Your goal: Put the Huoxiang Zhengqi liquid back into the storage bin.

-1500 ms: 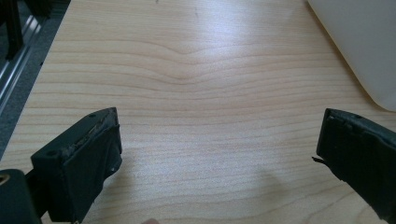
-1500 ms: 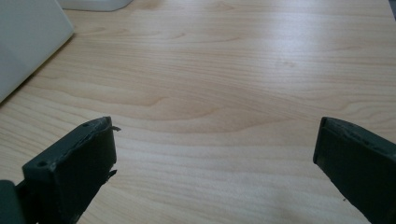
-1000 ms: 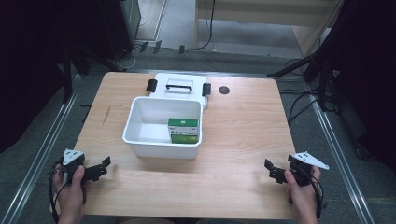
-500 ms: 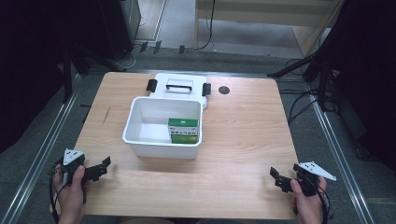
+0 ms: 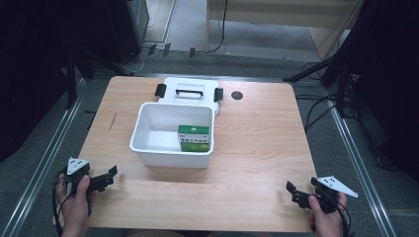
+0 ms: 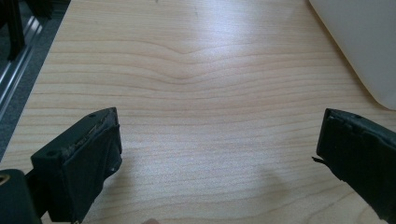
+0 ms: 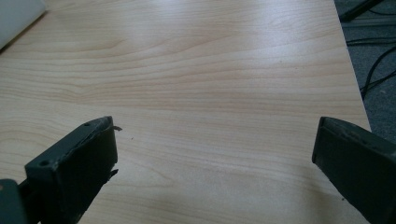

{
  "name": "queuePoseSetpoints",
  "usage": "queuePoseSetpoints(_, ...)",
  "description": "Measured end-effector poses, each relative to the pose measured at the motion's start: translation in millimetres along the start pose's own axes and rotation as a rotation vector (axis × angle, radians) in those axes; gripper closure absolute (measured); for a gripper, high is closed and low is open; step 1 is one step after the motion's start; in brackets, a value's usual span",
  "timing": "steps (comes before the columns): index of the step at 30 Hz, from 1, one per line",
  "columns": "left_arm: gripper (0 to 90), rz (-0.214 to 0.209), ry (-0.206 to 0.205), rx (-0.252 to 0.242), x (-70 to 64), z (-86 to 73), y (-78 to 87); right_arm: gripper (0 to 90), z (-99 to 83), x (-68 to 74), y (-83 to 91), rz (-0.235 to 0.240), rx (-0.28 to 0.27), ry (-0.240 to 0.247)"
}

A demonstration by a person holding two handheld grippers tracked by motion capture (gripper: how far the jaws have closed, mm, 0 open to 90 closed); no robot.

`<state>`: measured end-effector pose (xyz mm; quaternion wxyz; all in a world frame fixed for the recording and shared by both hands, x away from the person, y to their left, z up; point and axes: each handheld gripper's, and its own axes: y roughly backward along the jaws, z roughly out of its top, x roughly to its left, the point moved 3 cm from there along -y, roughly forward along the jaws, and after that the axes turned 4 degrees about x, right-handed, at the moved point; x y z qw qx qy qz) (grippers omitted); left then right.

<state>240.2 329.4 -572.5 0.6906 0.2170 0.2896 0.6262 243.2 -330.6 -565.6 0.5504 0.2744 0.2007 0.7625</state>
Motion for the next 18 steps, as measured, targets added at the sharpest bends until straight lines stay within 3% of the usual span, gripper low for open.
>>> queuePoseSetpoints(7, 1.0, 0.003, -0.004, 0.003, -0.3, -0.1, 0.1, 0.0, -1.4, 2.8, 0.8, -0.021, -0.008, 0.002)
queuePoseSetpoints(11, 1.0, 0.001, -0.004, 0.004, 0.0, 0.0, 0.1, 0.0, -2.6, 7.2, -0.1, -0.006, 0.008, 0.018)
queuePoseSetpoints(18, 1.0, -0.001, 0.003, -0.005, 0.2, -0.2, 0.6, 0.0, -2.8, 6.9, -1.0, -0.001, 0.021, 0.002)
